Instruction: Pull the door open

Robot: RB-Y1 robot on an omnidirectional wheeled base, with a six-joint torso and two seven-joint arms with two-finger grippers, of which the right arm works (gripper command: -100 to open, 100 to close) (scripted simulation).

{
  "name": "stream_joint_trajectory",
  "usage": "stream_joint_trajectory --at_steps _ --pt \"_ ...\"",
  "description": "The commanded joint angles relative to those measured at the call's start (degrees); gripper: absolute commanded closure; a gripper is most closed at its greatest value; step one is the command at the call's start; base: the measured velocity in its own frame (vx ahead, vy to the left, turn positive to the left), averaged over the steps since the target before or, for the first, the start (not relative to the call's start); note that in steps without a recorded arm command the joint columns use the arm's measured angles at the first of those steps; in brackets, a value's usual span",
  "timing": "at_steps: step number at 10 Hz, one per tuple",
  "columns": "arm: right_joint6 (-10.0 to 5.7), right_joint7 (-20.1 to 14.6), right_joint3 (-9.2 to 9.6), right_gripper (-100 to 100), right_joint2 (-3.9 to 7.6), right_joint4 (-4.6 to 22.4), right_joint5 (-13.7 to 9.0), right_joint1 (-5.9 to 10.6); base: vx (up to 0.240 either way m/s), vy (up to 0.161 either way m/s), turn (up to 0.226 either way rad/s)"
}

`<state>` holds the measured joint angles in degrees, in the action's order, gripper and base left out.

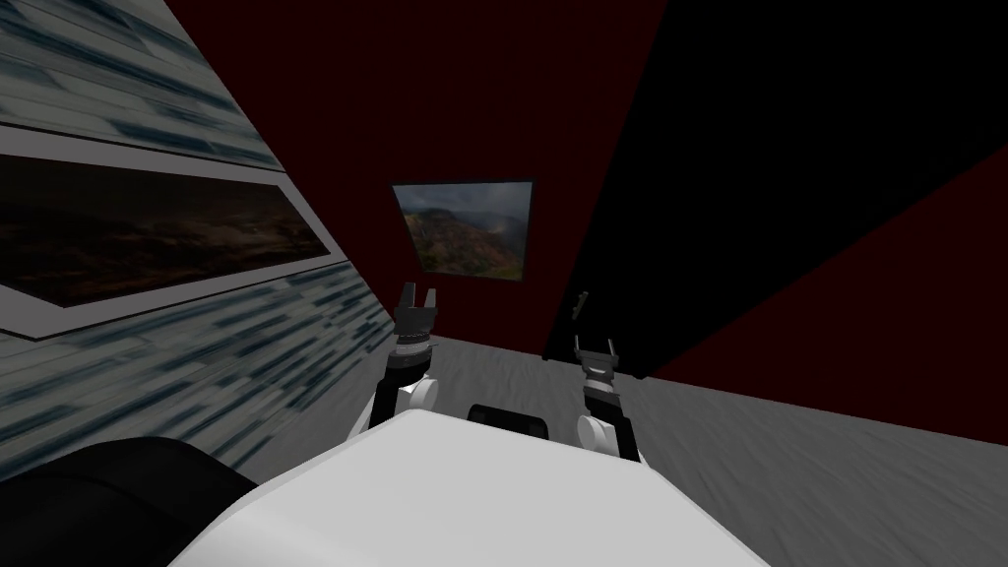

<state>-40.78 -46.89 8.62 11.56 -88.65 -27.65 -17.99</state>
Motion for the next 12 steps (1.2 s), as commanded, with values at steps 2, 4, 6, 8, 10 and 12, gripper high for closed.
stream_joint_trajectory --at_steps 2,4,6,8,10,12 --pt "-1.04 -2.9 0.9 -100 0.62 3.5 -1.7 0.8 0.072 -0.074 0.098" --pt "-1.66 -5.0 1.54 -100 1.09 6.0 -3.1 1.37 0.07 -0.09 0.104" --pt "-2.25 -6.9 2.15 -100 1.52 8.3 -4.3 1.9 0.076 -0.084 0.102" --pt "-2.84 -8.9 2.76 -100 1.95 10.6 -5.6 2.43 0.063 -0.081 0.094" --pt "-3.41 -10.8 3.35 -100 2.37 12.9 -6.9 2.96 0.069 -0.078 0.105" --pt "-4.21 -13.4 4.17 -100 2.95 16.0 -8.6 3.68 0.083 -0.095 0.113"
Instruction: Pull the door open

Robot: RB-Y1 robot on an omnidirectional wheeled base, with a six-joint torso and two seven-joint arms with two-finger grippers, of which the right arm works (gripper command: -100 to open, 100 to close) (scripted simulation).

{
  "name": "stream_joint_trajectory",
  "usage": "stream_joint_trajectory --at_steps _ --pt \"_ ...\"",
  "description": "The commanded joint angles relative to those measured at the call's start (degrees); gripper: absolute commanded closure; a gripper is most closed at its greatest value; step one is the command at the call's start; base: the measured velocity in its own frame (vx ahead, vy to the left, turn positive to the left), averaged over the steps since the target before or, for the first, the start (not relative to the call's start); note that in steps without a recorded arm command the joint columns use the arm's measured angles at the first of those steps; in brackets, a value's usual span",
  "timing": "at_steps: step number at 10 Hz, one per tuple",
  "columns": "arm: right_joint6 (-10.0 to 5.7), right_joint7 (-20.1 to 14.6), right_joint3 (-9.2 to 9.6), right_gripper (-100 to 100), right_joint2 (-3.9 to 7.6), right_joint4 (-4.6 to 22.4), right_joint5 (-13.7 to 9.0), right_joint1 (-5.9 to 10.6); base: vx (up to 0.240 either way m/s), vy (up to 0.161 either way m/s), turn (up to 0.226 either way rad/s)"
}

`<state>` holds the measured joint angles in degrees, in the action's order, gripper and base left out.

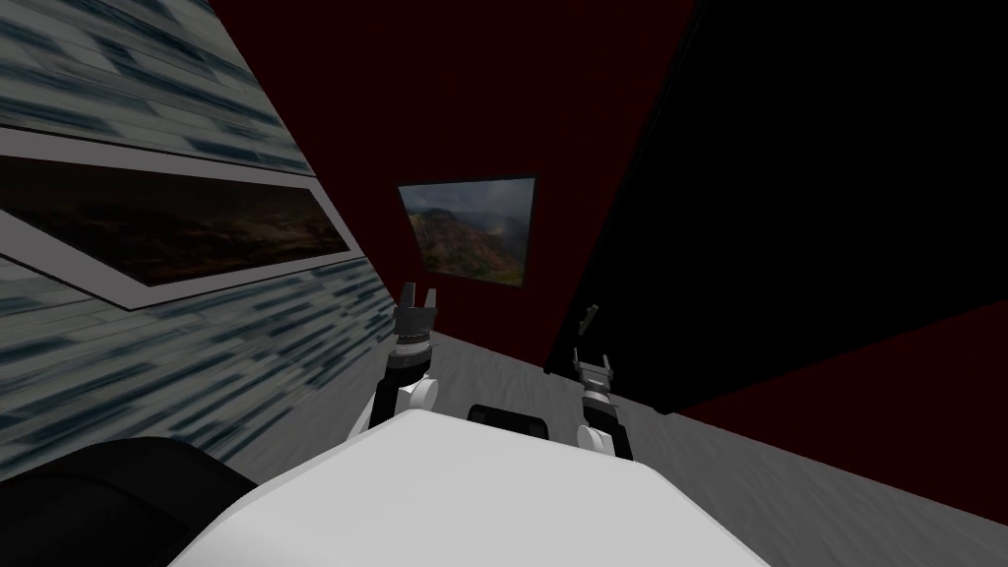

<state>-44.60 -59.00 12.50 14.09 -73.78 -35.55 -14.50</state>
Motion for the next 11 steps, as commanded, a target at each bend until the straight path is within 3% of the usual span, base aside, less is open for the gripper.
stream_joint_trajectory --at_steps 1,11 --pt "-0.66 -2.2 0.56 -100 0.61 2.2 -1.2 0.43 0.105 -0.111 0.119" --pt "-3.57 -11.8 3.56 -100 2.66 13.7 -7.5 3.07 0.069 -0.096 0.097"
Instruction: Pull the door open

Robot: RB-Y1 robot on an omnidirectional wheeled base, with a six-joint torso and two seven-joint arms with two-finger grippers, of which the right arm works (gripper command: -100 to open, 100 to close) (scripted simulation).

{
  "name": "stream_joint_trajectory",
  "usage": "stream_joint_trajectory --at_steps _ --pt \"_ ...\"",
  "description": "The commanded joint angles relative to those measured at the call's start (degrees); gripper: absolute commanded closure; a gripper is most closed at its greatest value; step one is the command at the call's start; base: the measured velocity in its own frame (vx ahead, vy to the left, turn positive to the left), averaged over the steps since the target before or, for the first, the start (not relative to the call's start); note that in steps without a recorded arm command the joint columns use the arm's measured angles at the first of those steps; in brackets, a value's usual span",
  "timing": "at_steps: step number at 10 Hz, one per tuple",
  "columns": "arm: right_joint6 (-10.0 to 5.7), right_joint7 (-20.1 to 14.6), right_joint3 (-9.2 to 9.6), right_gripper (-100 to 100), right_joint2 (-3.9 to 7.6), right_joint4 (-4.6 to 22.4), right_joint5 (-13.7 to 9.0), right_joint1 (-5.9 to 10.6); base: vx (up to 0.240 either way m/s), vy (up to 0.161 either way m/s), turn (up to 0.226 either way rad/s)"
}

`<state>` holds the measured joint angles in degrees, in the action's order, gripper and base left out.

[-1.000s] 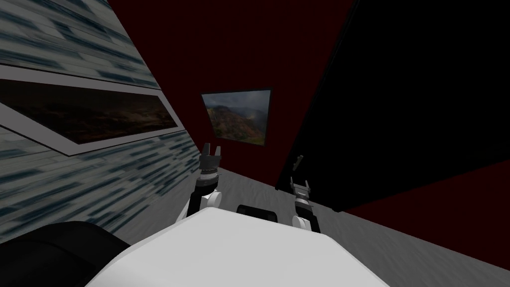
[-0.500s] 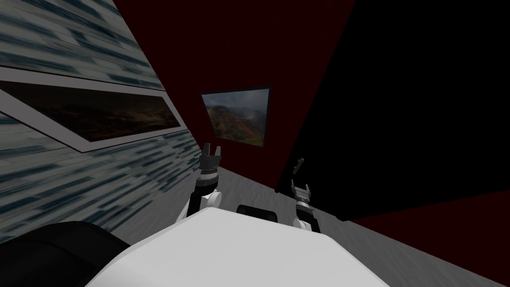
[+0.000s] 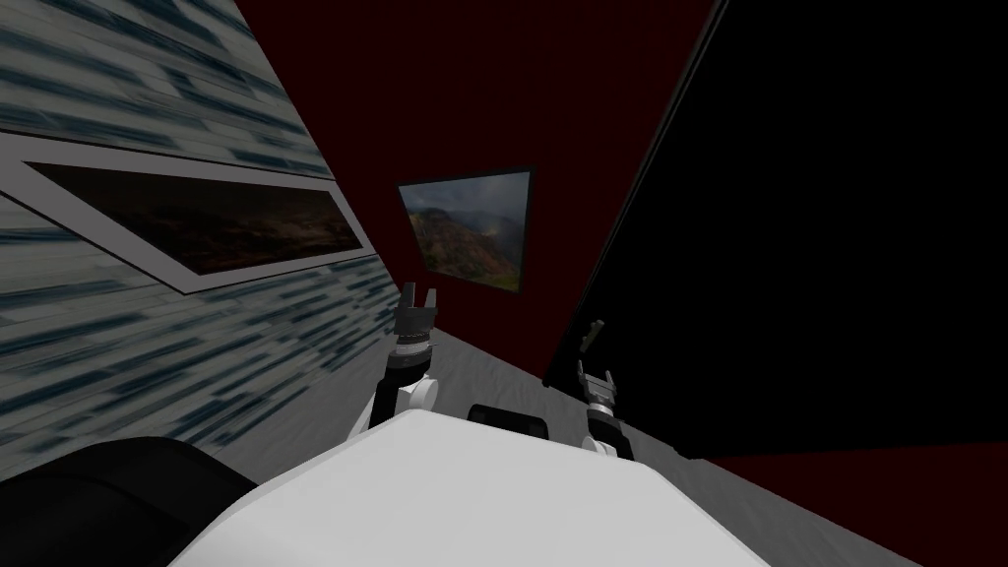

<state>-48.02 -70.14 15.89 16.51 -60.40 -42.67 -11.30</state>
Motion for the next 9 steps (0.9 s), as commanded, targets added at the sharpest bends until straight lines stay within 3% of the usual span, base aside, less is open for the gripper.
stream_joint_trajectory --at_steps 1,2,3,9 --pt "-0.49 -1.9 0.54 -100 0.49 1.8 -1.1 0.19 0.082 -0.102 0.095" --pt "-0.74 -2.7 0.79 -100 0.66 2.7 -1.7 0.42 0.071 -0.111 0.088" --pt "-0.39 -1.9 0.56 -100 0.56 1.6 -1.3 0.04 0.028 -0.051 0.021" --pt "-2.7 -7.8 -1.74 -100 4.39 6.6 -2.6 -0.09 0.178 -0.019 0.119"
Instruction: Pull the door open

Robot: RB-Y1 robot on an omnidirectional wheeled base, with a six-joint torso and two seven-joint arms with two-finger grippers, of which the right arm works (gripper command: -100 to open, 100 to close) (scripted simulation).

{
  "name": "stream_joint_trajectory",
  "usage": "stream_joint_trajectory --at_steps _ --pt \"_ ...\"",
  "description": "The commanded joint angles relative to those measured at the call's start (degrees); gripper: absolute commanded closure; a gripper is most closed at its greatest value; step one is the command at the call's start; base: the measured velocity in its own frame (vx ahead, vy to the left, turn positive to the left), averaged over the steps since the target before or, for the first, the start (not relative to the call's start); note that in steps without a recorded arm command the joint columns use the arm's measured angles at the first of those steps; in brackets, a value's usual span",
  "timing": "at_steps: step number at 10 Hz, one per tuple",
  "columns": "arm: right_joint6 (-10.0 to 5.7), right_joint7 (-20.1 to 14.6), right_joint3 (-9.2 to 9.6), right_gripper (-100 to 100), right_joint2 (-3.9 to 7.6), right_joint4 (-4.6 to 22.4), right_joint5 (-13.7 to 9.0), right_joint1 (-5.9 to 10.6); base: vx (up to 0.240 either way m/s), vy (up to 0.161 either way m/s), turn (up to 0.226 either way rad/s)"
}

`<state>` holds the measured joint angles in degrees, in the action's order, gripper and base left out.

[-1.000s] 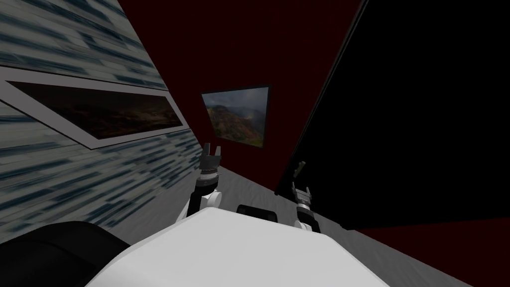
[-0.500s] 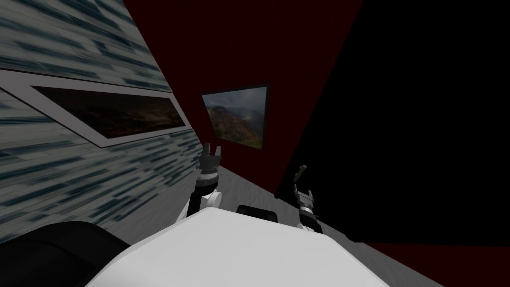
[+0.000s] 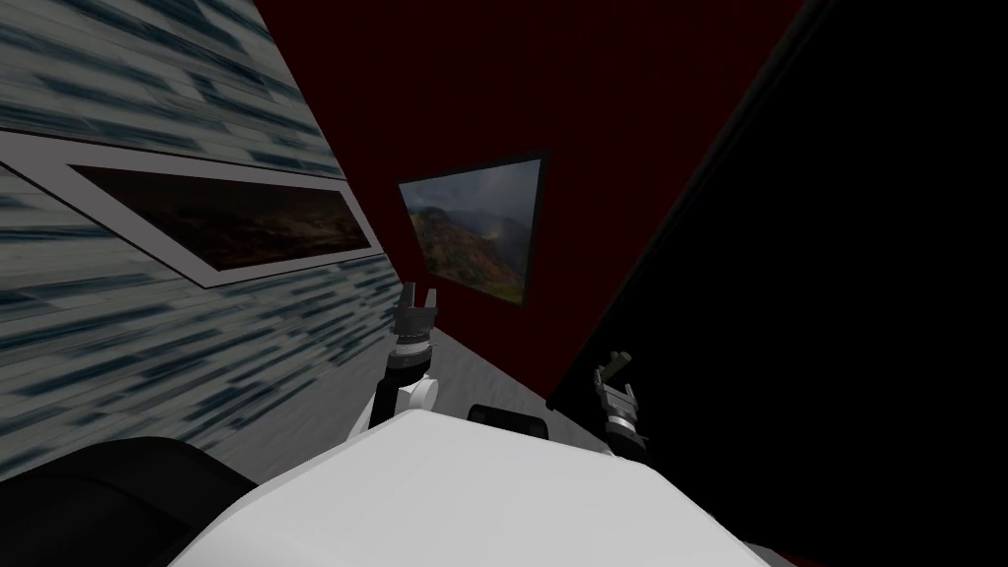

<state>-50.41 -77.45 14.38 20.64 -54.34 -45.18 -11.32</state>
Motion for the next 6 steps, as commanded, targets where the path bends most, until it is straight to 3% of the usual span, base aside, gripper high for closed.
stream_joint_trajectory --at_steps 1,2,3,4,6 --pt "-0.64 -1.3 -0.55 -100 0.79 1.2 -0.3 -0.1 0.191 -0.03 0.111" --pt "-0.91 -2.0 -0.82 -100 1.24 1.8 -0.4 -0.11 0.188 -0.03 0.073" --pt "-0.73 -1.4 -0.44 -100 0.79 0.9 -0.2 -0.66 0.054 -0.002 -0.019" --pt "-0.73 -1.4 -0.44 100 0.79 0.9 -0.2 -0.66 -0.028 0.016 0.021" --pt "-0.73 -1.4 -0.44 100 0.79 0.9 -0.2 -0.66 -0.02 -0.005 -0.007"
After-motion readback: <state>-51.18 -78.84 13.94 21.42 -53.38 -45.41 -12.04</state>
